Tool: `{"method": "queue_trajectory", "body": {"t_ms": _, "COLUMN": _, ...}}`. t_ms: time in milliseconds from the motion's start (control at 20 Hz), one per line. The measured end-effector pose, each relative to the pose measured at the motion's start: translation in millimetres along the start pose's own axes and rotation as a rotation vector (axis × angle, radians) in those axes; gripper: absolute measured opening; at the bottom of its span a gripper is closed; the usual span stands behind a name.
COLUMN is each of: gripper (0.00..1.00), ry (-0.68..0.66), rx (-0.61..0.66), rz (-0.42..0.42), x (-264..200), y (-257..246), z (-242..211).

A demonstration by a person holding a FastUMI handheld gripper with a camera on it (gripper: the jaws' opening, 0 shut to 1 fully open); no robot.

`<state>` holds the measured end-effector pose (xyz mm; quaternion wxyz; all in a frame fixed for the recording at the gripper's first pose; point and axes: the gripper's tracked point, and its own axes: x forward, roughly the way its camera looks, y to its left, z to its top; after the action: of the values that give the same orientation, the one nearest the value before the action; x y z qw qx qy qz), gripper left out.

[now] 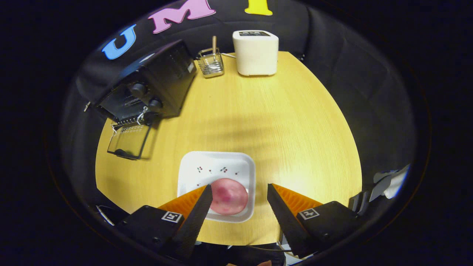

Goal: Open the toaster oven, put the food inside, and close the toaster oven door.

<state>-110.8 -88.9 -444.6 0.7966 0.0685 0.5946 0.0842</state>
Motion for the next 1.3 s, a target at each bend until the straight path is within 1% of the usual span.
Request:
{"method": "queue_trajectory", "body": {"t_ms": 50, "gripper": 0.96, "ry": 0.028, "rx": 0.007, "rz": 0.000, "x": 10, "y": -9, "z": -3}}
{"method": "queue_trajectory", "body": {"t_ms": 100, "gripper": 0.87, "ry": 0.059, "rx": 0.023, "rz": 0.010, "x": 18, "y": -14, "z": -7}}
{"method": "queue_trajectory", "body": {"t_ms": 150, "gripper": 0.83, "ry": 0.096, "rx": 0.047, "rz": 0.029, "x": 25, "y": -17, "z": -10}}
{"method": "queue_trajectory", "body": {"t_ms": 200, "gripper": 0.74, "ry": 0.117, "rx": 0.068, "rz": 0.038, "x": 32, "y": -18, "z": -9}}
{"method": "queue_trajectory", "body": {"t_ms": 250, "gripper": 0.68, "ry": 0.137, "rx": 0.087, "rz": 0.042, "x": 37, "y": -19, "z": -10}}
{"method": "queue_trajectory", "body": {"t_ms": 300, "gripper": 0.59, "ry": 0.158, "rx": 0.101, "rz": 0.037, "x": 46, "y": -20, "z": -13}}
{"method": "queue_trajectory", "body": {"t_ms": 350, "gripper": 0.56, "ry": 0.179, "rx": 0.110, "rz": 0.039, "x": 53, "y": -22, "z": -17}}
{"method": "queue_trajectory", "body": {"t_ms": 400, "gripper": 0.42, "ry": 0.183, "rx": 0.132, "rz": 0.044, "x": 53, "y": -22, "z": -12}}
{"method": "queue_trajectory", "body": {"t_ms": 450, "gripper": 0.39, "ry": 0.195, "rx": 0.143, "rz": 0.061, "x": 57, "y": -20, "z": -10}}
{"method": "queue_trajectory", "body": {"t_ms": 500, "gripper": 0.25, "ry": 0.204, "rx": 0.159, "rz": 0.056, "x": 60, "y": -20, "z": -14}}
{"method": "queue_trajectory", "body": {"t_ms": 550, "gripper": 0.11, "ry": 0.203, "rx": 0.172, "rz": 0.071, "x": 56, "y": -18, "z": -13}}
{"method": "queue_trajectory", "body": {"t_ms": 600, "gripper": 0.11, "ry": 0.206, "rx": 0.158, "rz": 0.097, "x": 53, "y": -18, "z": -13}}
{"method": "queue_trajectory", "body": {"t_ms": 700, "gripper": 0.05, "ry": 0.192, "rx": 0.170, "rz": 0.160, "x": 52, "y": -18, "z": -14}}
{"method": "queue_trajectory", "body": {"t_ms": 800, "gripper": 0.05, "ry": 0.181, "rx": 0.254, "rz": 0.226, "x": 51, "y": -17, "z": -12}}
{"method": "queue_trajectory", "body": {"t_ms": 900, "gripper": 0.05, "ry": 0.150, "rx": 0.367, "rz": 0.316, "x": 40, "y": -16, "z": -12}}
{"method": "queue_trajectory", "body": {"t_ms": 950, "gripper": 0.05, "ry": 0.135, "rx": 0.412, "rz": 0.341, "x": 35, "y": -19, "z": -12}}
{"method": "queue_trajectory", "body": {"t_ms": 1050, "gripper": 0.05, "ry": 0.120, "rx": 0.467, "rz": 0.357, "x": 31, "y": -25, "z": -16}}
{"method": "queue_trajectory", "body": {"t_ms": 1300, "gripper": 0.05, "ry": 0.087, "rx": 0.574, "rz": 0.400, "x": 29, "y": -5, "z": -24}}
